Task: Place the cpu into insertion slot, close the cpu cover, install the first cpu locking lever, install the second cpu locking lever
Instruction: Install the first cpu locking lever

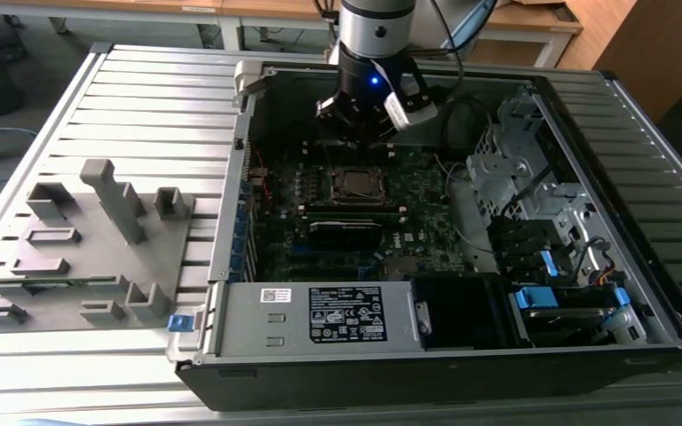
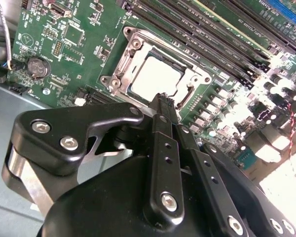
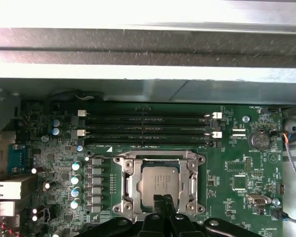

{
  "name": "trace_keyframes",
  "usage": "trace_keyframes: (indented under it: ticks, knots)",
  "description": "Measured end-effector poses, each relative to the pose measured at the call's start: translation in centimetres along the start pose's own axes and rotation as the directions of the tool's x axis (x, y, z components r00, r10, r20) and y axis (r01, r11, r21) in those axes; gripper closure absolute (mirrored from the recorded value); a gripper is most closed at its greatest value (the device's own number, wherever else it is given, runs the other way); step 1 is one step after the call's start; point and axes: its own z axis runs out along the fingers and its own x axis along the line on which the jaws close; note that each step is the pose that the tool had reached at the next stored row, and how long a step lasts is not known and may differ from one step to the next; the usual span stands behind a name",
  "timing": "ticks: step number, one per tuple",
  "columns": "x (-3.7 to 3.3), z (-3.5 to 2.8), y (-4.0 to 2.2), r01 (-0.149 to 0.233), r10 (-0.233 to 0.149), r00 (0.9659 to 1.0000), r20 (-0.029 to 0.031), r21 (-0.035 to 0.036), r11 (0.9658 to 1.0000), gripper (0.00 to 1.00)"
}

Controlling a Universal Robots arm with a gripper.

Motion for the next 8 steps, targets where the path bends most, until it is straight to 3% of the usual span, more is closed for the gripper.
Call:
trace_keyframes:
  ticks: [8]
  knots:
    - [-0.01, -0.17, 0.01, 0.0, 0.0, 1.0, 0.0, 0.0, 1.0, 0.9]
